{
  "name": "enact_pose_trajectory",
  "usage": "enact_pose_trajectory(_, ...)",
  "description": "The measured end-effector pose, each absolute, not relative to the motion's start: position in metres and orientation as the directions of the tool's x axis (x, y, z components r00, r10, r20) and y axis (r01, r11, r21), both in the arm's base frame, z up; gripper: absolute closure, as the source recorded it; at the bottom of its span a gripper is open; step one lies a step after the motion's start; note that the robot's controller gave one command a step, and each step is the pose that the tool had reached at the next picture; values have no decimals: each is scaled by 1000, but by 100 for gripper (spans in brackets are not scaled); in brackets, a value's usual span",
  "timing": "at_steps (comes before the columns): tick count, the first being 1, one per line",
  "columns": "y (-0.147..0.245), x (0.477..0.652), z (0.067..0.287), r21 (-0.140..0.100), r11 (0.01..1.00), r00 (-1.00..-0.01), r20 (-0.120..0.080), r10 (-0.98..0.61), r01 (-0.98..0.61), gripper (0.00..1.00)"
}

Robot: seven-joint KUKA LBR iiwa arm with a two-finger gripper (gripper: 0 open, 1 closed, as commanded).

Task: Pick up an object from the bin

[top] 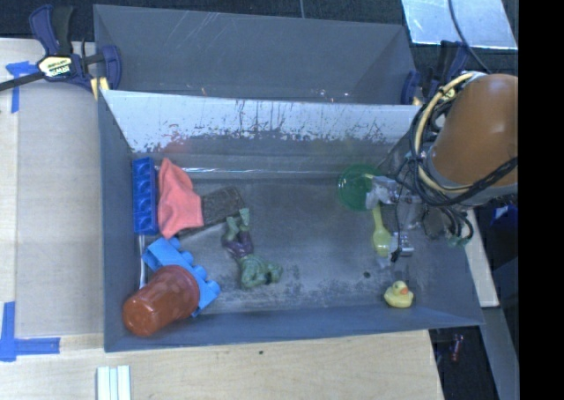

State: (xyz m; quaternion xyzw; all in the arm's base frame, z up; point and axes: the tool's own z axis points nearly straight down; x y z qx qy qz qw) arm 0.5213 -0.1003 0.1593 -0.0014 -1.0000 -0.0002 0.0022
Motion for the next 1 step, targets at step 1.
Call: enact_pose_trajectory(1, -100, 523, 163, -1, 1000, -1000, -4, 0, 0, 0)
